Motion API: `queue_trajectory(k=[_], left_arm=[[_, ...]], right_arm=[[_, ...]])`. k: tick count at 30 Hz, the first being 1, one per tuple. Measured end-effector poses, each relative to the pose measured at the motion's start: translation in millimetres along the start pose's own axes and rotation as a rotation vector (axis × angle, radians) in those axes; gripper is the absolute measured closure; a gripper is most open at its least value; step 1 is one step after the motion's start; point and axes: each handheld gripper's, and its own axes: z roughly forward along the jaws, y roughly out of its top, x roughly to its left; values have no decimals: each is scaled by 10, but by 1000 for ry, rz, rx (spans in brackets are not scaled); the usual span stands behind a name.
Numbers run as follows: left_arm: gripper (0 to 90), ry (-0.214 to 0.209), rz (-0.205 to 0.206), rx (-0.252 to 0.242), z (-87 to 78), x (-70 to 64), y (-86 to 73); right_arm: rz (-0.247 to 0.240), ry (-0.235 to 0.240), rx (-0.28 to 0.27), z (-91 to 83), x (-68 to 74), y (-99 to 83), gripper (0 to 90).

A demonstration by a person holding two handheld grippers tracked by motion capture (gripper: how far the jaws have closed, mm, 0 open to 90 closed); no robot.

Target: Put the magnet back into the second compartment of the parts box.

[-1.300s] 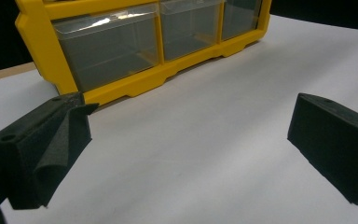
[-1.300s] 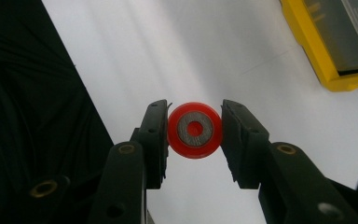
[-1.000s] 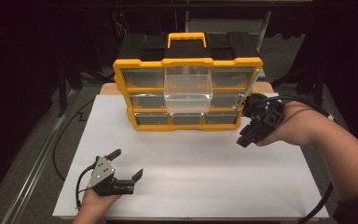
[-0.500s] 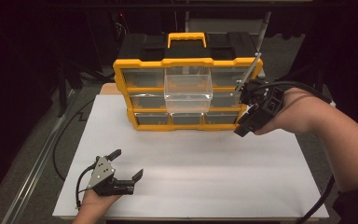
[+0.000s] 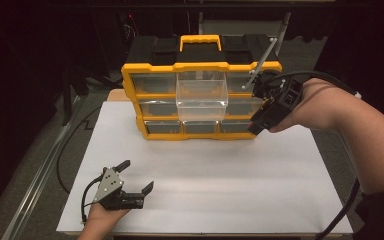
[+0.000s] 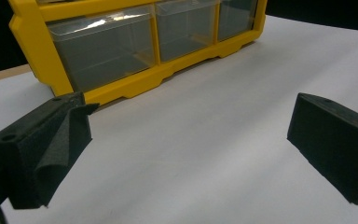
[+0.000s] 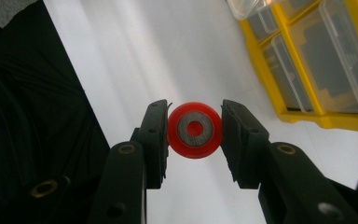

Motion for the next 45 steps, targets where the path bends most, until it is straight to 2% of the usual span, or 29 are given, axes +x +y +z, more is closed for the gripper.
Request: queue_trajectory(k=[19,32,45], left_arm=[[8,-6,2,6,-5,-7,-6],[8,-11,4,9,-2,-10,-9],[8,-13,0,4,-8,-12,-8]], right_arm=[[-2,-21,-19,-238,-53,231,645],[-21,-36,-34,-258,-71,441,645],[-52,-44,-33,-252,-58,749,644]])
